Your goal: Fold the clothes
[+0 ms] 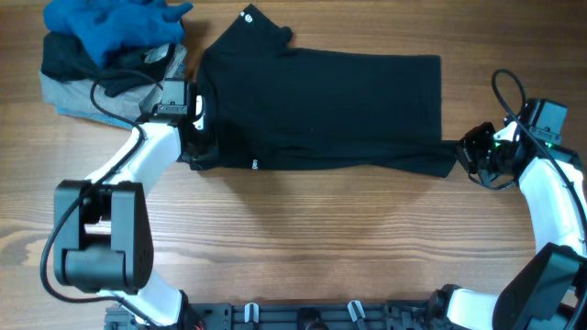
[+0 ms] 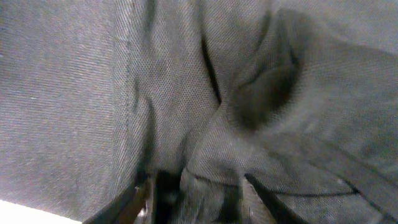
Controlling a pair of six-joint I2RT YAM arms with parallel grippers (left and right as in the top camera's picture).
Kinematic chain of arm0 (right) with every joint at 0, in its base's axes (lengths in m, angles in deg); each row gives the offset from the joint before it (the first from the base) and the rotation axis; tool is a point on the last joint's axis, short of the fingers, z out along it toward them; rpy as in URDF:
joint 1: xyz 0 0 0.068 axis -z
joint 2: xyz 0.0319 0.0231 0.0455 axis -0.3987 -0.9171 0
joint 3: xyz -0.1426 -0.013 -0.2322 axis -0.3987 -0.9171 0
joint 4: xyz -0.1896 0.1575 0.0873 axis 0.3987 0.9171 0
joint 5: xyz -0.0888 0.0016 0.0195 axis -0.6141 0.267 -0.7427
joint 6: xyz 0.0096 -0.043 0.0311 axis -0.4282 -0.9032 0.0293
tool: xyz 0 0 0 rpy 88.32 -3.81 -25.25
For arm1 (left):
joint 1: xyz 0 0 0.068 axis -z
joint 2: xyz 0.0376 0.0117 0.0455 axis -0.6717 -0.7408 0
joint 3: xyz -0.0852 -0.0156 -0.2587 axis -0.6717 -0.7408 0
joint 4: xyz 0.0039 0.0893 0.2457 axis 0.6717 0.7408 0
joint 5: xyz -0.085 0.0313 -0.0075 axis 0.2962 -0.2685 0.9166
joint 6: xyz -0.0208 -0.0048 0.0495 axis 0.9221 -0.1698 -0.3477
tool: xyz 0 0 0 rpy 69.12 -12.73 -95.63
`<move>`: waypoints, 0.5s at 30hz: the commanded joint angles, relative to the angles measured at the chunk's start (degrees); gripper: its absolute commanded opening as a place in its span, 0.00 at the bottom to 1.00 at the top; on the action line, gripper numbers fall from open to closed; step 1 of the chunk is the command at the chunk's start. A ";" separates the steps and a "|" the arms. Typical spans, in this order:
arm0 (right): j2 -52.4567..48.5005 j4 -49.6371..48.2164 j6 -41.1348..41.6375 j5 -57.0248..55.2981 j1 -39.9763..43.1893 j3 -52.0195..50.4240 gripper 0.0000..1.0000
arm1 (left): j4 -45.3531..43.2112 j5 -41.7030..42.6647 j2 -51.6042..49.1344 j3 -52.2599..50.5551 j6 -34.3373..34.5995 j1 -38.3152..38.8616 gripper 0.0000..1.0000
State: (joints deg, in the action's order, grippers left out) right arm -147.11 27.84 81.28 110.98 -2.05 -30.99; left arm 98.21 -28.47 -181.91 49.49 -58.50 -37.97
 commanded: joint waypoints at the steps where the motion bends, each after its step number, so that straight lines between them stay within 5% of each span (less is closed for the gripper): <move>1: -0.44 -0.61 -1.86 -1.49 -0.26 0.90 0.10 | -1.66 -0.57 -0.74 -0.52 -1.07 0.00 0.04; 6: -0.44 -5.25 -12.09 -1.27 -4.09 0.85 0.11 | -2.89 -5.44 -0.72 -0.33 2.62 -4.20 0.04; 12: -3.17 -12.46 -11.45 -7.41 -6.84 0.85 0.21 | -2.93 -4.11 -0.72 -0.33 4.15 -5.05 0.04; 13: -4.81 -13.64 -12.11 -7.21 -6.82 0.85 0.59 | -3.06 -4.11 -0.72 -0.33 4.13 -5.05 0.04; 14: -5.51 -13.97 -13.90 -7.23 -6.82 0.85 0.74 | -3.13 -4.11 -0.72 -0.33 4.13 -5.05 0.04; 15: -5.79 -13.38 -16.87 -7.28 -6.54 0.85 0.79 | -3.23 -4.09 -0.72 -0.33 4.13 -5.05 0.04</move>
State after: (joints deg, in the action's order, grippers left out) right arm -151.18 14.23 69.74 105.16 -8.84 -30.99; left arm 95.28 -31.82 -182.32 49.38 -55.40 -42.64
